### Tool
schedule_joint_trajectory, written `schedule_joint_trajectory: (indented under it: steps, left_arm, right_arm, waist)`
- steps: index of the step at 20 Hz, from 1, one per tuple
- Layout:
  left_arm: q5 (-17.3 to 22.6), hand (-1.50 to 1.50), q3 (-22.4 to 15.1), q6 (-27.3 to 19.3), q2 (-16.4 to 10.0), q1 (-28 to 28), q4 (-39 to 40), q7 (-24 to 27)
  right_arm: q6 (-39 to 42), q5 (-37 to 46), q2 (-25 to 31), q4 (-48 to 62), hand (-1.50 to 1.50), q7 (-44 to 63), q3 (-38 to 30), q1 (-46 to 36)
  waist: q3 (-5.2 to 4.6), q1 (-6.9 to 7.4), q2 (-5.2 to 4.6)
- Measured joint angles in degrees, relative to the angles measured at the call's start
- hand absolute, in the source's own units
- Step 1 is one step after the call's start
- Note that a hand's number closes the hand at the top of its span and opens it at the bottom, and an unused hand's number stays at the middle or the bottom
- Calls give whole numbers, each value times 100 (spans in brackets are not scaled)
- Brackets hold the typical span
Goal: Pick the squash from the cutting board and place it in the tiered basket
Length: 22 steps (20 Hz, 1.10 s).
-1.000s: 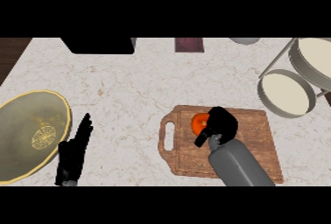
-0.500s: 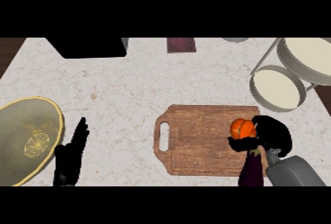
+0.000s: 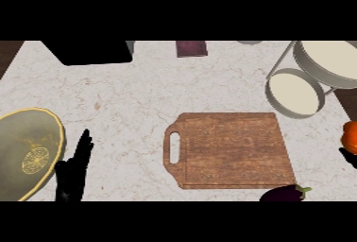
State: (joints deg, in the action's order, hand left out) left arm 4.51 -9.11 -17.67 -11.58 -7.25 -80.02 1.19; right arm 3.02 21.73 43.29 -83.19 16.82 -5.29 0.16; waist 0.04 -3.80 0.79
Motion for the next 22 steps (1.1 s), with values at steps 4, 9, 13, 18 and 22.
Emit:
schedule_joint_trajectory:
  steps: [4,9,13,18,22]
  left_arm:
    - [-2,0,14,4,-33,-45,-59,-76]
    - [-63,0,-52,0,46,-9,-72,-81]
    - [-101,0,-61,64,29,52,-132,-196]
    - [-115,0,16,227,37,239,-12,-209]
    - [-182,0,4,288,69,226,-8,-194]
  right_arm:
    - [207,-973,385,-492,150,-302,-1167,247]
    - [519,-1583,878,-1119,150,-616,-2499,719]
    - [1013,-1967,1202,-1479,150,-429,-3411,893]
    - [1304,-2067,1383,-1575,150,58,-3779,538]
    - [1336,-2114,1712,-1327,150,604,-3538,-124]
  waist:
    - [-6,-34,18]
    - [-7,67,-5]
    - [-8,182,-32]
    - [-7,315,-59]
    - [-8,405,-79]
